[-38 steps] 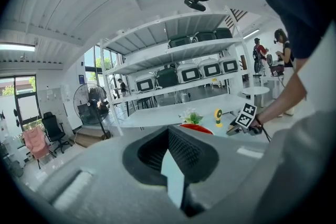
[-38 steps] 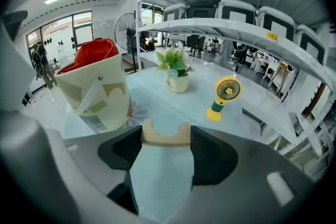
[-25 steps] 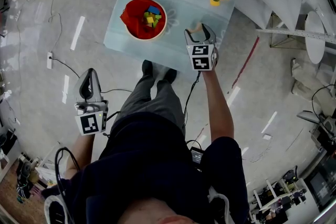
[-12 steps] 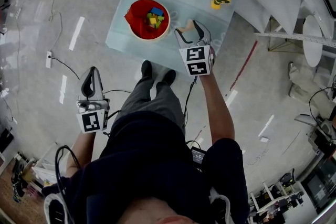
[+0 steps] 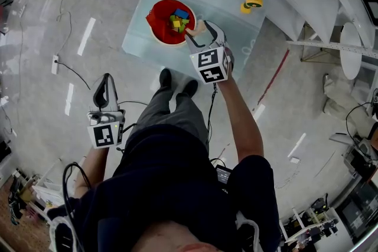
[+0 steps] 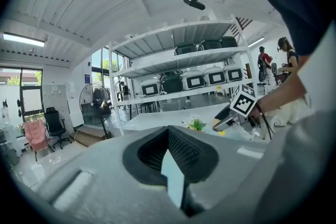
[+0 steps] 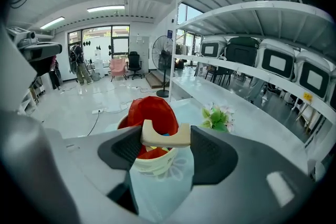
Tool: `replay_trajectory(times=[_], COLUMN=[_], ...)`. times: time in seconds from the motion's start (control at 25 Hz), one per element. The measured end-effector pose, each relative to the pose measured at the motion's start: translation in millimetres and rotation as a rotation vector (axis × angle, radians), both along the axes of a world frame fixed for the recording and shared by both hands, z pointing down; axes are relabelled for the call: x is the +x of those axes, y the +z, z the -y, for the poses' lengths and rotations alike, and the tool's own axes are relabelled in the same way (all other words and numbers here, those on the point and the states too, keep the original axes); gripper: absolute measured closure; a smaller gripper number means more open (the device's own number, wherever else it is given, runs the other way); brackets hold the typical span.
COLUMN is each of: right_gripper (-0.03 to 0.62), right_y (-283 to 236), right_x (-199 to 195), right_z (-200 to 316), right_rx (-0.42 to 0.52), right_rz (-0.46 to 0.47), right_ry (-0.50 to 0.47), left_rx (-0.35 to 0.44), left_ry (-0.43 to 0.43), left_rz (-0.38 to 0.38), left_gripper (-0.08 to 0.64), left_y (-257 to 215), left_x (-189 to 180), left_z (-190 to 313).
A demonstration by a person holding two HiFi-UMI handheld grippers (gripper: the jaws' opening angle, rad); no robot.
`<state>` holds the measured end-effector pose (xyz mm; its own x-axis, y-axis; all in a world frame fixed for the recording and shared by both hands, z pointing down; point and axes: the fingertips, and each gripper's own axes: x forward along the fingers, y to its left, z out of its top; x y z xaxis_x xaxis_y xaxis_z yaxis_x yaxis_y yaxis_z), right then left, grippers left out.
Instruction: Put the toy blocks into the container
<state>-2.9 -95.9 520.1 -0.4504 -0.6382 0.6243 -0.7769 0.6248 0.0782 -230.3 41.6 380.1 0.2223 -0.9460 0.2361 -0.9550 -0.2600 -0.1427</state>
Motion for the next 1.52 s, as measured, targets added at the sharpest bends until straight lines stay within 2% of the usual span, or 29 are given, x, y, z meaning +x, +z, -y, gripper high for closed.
replay_trajectory(times=[0.48, 0.8, 1.52], right_gripper=[0.304, 0.304, 0.301], right_y=[17.9, 43.3, 69.9], right_x=[-47.3, -66.8, -71.7], right_z=[9.2, 18.6, 30.0], right_rx=[-0.013, -0.048, -0.074], right_rz=[-0.062, -0.108, -0.165], right_ry=[-0.106, -0.139, -0.143], left_rx=[0.010, 0.013, 0.011], left_ry=[-0.019, -0.037, -0.061], left_rz=[-0.017, -0.021, -0.020], left_gripper=[0.558, 0.558, 0.558], left_y=[-1.6, -1.8, 0.5], left_x=[-11.2, -22.4, -35.8], left_z=[-1.4, -3.0, -6.1])
